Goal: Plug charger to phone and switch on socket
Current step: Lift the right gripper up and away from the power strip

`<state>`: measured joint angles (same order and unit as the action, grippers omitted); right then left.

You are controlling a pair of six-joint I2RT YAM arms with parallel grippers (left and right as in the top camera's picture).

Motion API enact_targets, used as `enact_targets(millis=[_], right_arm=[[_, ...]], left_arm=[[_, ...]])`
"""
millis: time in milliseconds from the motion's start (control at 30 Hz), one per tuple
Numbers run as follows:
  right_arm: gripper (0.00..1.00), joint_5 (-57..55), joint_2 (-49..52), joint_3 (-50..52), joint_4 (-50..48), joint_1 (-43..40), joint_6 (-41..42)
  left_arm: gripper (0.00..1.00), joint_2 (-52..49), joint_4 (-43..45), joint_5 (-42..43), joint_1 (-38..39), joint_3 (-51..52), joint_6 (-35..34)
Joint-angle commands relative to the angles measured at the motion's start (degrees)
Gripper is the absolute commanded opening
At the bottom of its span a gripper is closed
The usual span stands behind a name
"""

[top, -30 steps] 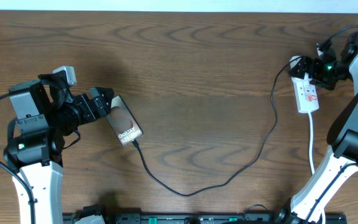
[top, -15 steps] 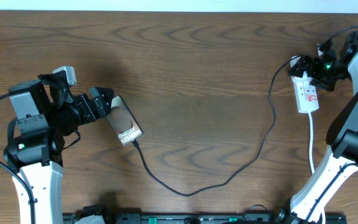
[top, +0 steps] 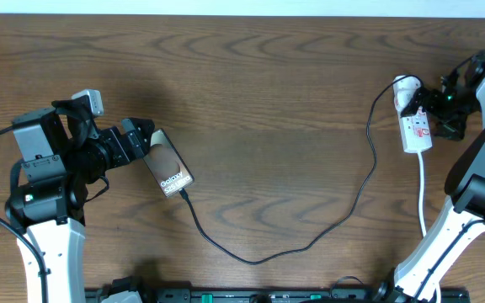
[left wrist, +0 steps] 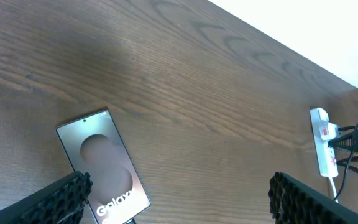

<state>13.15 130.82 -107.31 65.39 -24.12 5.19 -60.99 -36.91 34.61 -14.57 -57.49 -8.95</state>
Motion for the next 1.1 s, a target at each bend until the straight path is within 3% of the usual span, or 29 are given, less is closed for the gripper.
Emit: enact_targets(millis=[0,233,400,933,1067], right_arm=[[0.99,-2.64,-0.22,-3.23,1.29,-0.96,1.86],[0.99,-16.26,-3.52,-6.86,6.91,-1.40,6.82],[0.99,-17.53,-8.41,-7.45,9.33,-1.38,8.09],[0.99,-1.62,-36.44,-7.45,13.64,-0.42,8.07],[0.99,-1.55,-39.39,-7.45,13.79,-0.42,8.07]], left_arm=[[0.93,0.00,0.09,0.94,-0.20,-0.15,0.83],[0.93,0.02,0.09,0.92,-0.20,-0.15,0.83],[0.93,0.00,0.07,0.90,-0.20,-0.15,0.81],[0.93,0.00,-0.79,0.76,-0.20,-0.15,0.79],[0.93,0.00,-0.79,0.76,-0.20,-0.15,0.81]])
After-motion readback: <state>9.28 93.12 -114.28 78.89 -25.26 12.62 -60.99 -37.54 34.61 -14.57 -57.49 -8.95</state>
